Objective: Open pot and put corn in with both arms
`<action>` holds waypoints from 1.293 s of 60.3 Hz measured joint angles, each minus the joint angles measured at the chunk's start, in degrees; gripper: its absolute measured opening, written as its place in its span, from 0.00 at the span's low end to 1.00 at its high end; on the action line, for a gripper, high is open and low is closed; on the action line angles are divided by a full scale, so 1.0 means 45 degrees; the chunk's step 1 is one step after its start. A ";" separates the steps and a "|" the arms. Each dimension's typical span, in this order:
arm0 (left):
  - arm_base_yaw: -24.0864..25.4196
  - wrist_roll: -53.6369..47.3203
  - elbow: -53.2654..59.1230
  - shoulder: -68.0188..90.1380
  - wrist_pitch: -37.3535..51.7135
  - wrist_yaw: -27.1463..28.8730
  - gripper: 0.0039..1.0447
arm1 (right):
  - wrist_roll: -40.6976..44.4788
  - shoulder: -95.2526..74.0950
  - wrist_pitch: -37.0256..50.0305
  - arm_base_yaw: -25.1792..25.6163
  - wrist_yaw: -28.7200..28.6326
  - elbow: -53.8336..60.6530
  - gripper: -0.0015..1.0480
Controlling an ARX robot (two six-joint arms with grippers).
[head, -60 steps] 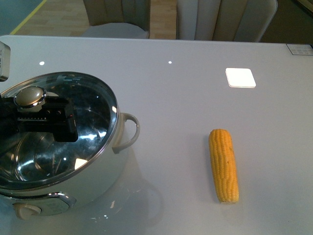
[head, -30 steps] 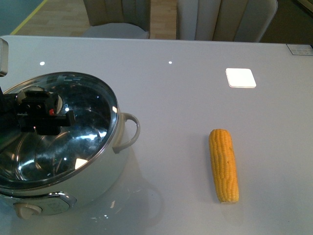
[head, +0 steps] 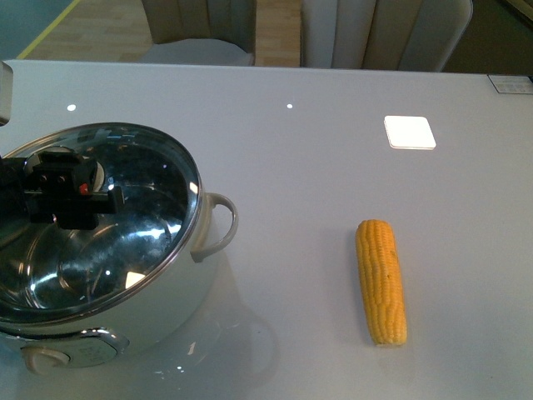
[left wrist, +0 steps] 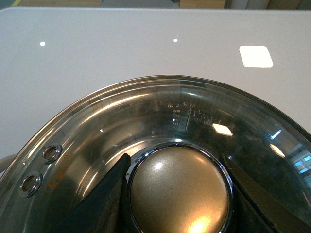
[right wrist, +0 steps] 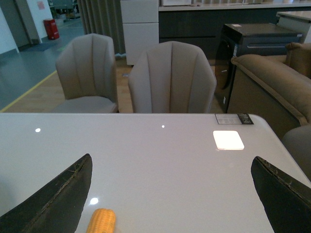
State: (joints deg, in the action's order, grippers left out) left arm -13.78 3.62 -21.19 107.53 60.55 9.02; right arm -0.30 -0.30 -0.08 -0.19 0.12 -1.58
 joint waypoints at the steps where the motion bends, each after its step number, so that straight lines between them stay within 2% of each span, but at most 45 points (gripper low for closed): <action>1: 0.0034 -0.0029 0.0000 -0.0126 -0.0160 -0.0029 0.43 | 0.0000 0.0000 0.0000 0.0000 0.0000 0.0000 0.92; 25: 0.0714 -0.0622 -0.0607 -0.3502 -0.2667 -0.0364 0.43 | 0.0000 0.0000 0.0000 0.0000 0.0000 0.0000 0.92; 37: 0.1972 -0.0670 -0.0656 -0.5372 -0.3531 -0.1151 0.43 | 0.0000 0.0000 0.0000 0.0000 0.0000 0.0000 0.92; 45: 0.3730 -0.0695 -0.0612 -0.6411 -0.3813 -0.2045 0.43 | 0.0000 0.0000 0.0000 0.0000 0.0000 0.0000 0.92; 54: 0.6538 -0.1044 -0.0296 -0.6708 -0.3521 -0.3347 0.43 | 0.0000 0.0000 0.0000 0.0000 0.0000 0.0000 0.92; 60: 0.8655 -0.1447 0.0049 -0.6154 -0.2822 -0.4274 0.43 | 0.0000 0.0000 0.0000 0.0000 0.0000 0.0000 0.92; 69: 1.1108 -0.2166 0.0510 -0.4561 -0.1326 -0.5115 0.43 | 0.0000 0.0005 0.0000 0.0000 0.0000 0.0000 0.92; 78: 1.2293 -0.2735 0.1005 -0.2487 0.0534 -0.5489 0.43 | 0.0000 0.0000 0.0000 0.0000 0.0000 0.0000 0.92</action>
State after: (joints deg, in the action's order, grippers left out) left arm 41.54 -8.69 -16.67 96.33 62.96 -15.68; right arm -0.30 -0.30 -0.08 -0.19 0.12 -1.58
